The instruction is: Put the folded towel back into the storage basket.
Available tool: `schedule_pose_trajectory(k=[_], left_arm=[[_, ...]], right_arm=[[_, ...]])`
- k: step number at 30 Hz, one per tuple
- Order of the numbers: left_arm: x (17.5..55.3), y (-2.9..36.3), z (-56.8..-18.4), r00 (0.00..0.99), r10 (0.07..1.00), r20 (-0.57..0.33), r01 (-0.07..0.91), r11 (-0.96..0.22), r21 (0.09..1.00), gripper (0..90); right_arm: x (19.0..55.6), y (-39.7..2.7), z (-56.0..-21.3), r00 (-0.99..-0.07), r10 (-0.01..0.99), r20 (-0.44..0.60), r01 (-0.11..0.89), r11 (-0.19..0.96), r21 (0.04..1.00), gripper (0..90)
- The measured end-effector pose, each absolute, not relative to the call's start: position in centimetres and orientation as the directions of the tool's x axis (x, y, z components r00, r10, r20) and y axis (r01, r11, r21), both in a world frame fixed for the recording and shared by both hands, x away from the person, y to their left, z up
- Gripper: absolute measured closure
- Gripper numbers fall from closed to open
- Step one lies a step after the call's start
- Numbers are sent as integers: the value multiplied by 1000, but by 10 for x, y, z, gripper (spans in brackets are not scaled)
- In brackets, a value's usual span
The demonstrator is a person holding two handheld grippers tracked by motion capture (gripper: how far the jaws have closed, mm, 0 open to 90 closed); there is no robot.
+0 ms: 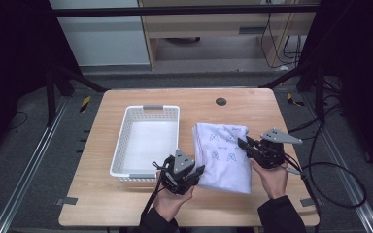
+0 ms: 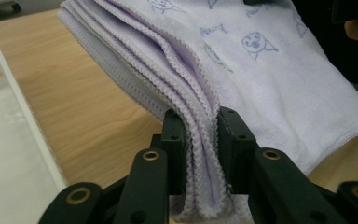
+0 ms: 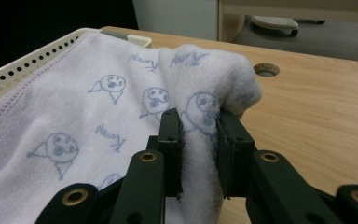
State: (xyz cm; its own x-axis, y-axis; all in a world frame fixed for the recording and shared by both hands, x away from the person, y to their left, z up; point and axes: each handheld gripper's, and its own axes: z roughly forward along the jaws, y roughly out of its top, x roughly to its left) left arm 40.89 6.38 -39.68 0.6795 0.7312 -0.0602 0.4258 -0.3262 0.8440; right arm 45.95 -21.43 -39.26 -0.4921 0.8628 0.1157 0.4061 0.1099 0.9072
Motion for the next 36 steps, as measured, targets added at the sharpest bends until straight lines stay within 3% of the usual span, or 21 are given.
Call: schedule_pose_trajectory(k=[36], left_arm=[[412,113,-362,642,766,-27,372,-280,885,729]], right_arm=[[475,-165,-351,-537,839,84,333,120,935,741]])
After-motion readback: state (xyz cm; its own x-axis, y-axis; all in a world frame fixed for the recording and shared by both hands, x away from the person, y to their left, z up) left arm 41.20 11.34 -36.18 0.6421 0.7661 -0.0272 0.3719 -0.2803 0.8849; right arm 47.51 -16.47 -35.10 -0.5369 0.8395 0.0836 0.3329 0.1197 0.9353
